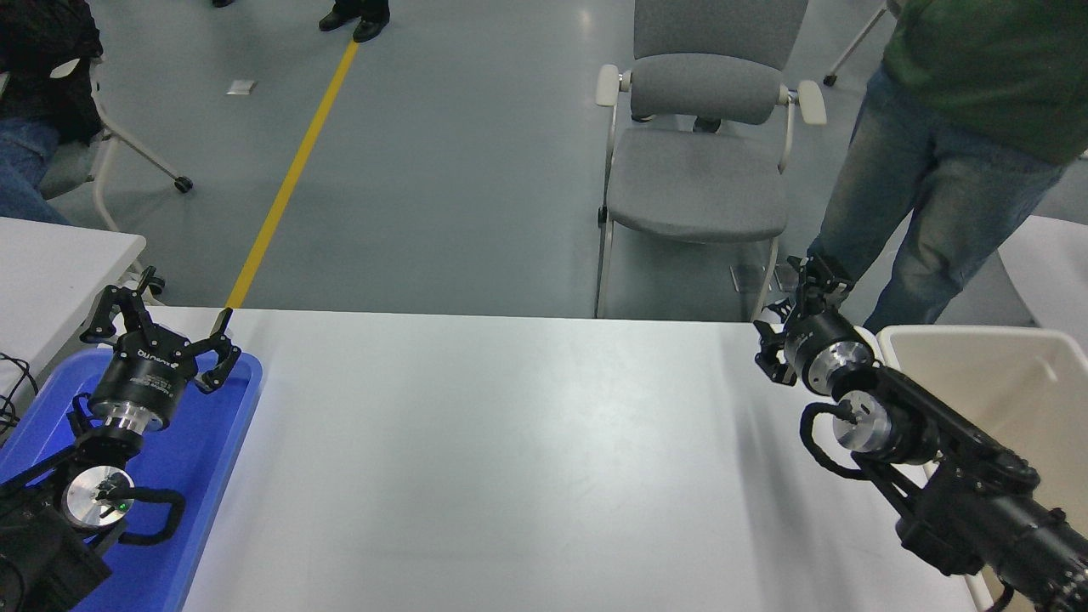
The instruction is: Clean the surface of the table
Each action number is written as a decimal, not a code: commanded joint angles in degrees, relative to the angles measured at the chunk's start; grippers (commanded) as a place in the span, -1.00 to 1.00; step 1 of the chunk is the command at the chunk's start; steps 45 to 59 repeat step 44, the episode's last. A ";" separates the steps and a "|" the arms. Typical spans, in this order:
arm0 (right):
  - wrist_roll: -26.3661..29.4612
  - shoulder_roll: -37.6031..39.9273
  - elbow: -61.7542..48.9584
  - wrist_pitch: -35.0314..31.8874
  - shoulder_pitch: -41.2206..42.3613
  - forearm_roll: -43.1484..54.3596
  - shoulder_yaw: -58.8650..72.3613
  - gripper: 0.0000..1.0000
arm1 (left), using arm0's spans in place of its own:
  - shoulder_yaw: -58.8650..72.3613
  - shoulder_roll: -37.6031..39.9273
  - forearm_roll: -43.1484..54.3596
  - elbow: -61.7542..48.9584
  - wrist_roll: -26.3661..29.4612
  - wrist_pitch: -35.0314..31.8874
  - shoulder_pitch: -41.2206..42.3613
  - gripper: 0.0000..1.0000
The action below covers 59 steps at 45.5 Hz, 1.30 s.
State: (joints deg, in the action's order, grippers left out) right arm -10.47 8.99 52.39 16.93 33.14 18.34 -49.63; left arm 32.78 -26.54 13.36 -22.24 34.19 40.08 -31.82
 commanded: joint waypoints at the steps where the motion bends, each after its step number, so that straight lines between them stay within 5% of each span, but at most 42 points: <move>1: -3.33 -6.44 0.26 -0.14 -2.28 -0.05 -2.75 1.00 | 0.00 0.00 0.00 0.00 0.00 0.00 0.00 1.00; 59: -5.27 -7.76 0.70 -1.81 -5.89 -1.20 -4.78 1.00 | 0.00 0.00 0.00 0.00 0.00 0.00 0.00 1.00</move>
